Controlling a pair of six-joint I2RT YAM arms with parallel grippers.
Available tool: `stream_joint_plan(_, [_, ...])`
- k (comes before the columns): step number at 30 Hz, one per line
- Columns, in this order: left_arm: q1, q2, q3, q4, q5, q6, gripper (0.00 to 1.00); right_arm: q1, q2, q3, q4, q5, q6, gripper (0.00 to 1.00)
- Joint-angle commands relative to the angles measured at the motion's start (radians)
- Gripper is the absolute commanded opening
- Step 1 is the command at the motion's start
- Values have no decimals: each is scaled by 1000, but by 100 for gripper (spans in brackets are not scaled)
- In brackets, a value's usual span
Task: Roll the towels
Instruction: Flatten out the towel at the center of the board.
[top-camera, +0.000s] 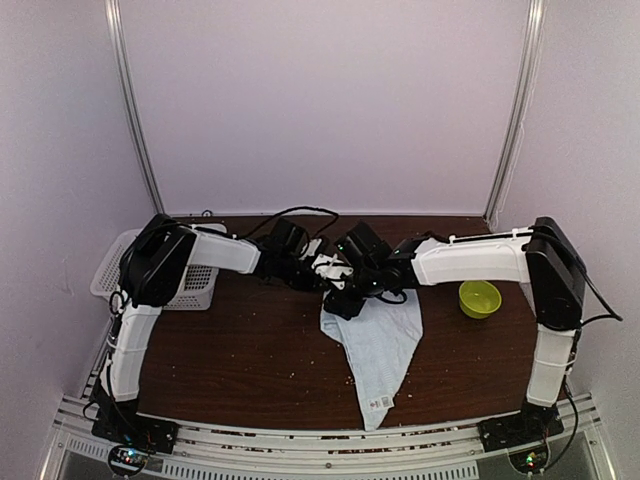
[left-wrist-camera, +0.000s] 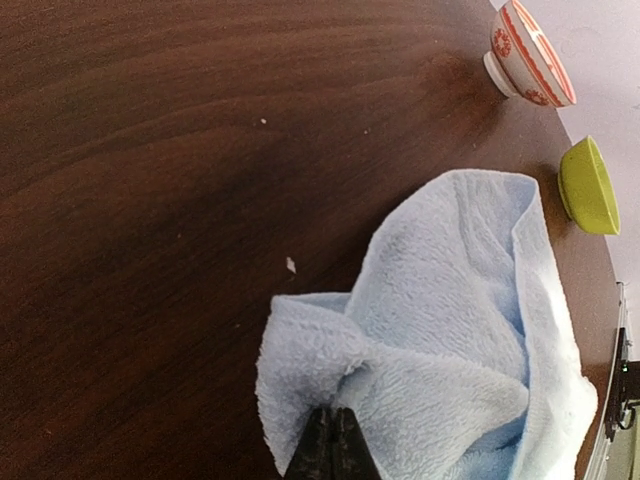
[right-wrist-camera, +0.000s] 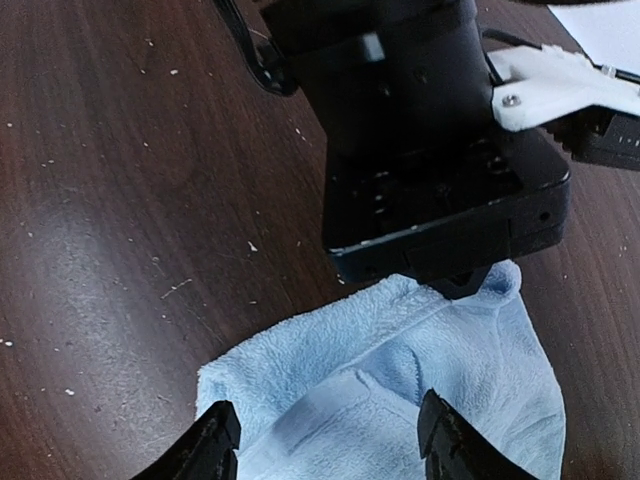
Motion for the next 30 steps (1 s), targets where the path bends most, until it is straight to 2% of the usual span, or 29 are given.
stream_joint_plan(1, [10,-46,-18,45,1,-10,0,4,58,15,-8,87,23,62])
stream_joint_plan(5, [14,-54,-28,45,-3,-6,0,4,79,25,-13,88,33,52])
stream_joint_plan(8, [15,-65,-41,45,-8,0,0,-3,69,33,-20,81,40,40])
stream_joint_plan(14, [19,-91,-74,55,-22,-1,0,-18,-18,19,-40,-33,56,16])
stream_joint_plan(18, [20,-113,-98,76,-38,-9,0,-43,-79,-1,-41,-68,72,4])
stream_joint_plan(20, [21,-124,-107,81,-42,-9,0,-67,-94,-6,-42,-69,71,0])
stream_joint_plan(24, [24,-168,-114,54,-74,8,0,-144,-104,29,-68,-90,58,0])
stream_joint_plan(30, [38,-455,-80,-71,-282,112,0,-350,-131,272,-150,-152,17,0])
